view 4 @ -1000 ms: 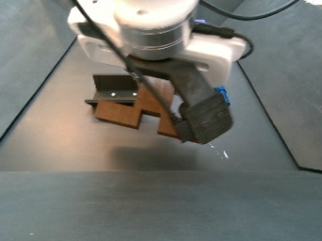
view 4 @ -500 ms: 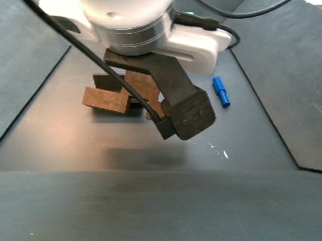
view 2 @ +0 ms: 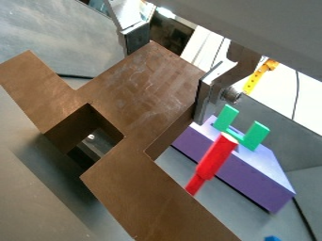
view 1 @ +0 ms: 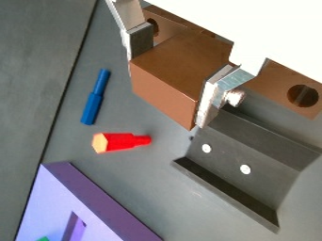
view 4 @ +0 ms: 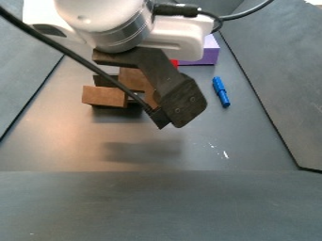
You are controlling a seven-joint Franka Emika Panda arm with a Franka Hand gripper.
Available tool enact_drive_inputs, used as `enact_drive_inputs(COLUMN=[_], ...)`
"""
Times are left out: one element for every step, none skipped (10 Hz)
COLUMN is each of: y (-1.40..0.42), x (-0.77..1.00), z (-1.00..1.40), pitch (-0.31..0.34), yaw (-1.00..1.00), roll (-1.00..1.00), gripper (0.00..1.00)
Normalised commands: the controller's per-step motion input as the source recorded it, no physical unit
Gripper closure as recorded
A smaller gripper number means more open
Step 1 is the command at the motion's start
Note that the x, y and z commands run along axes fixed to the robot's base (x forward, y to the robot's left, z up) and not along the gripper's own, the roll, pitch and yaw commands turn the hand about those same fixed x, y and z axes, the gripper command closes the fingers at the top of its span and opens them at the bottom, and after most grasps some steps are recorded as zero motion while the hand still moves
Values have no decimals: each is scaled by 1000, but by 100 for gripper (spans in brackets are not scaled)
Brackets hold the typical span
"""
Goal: Pick up the brown object. Move up. Place the brown object on the fixture. Regrasp the brown object. Move to above the board. Insert the brown object.
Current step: Place the brown object on the fixture.
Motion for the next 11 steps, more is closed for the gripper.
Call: enact_drive_inputs(y=[-380,-314,-257,-163,-186,-266,-206,-180,-149,-171,-217], x=[97,540,717,949,1000,1000,986,954,917,794,697], z=[-83,-51,0,0,0,0,0,-80,-160,-166,-194], pitch=[-217,-31,0,0,51,154,211,217,229,234,163], yaw=[169,111,77,0,0,3,0,0,0,17,37], roll=[-757,-629,-520,-326,-189,-3,0,114,191,257,254], gripper=[100,100,100,100,100,100,100,100,100,100,100])
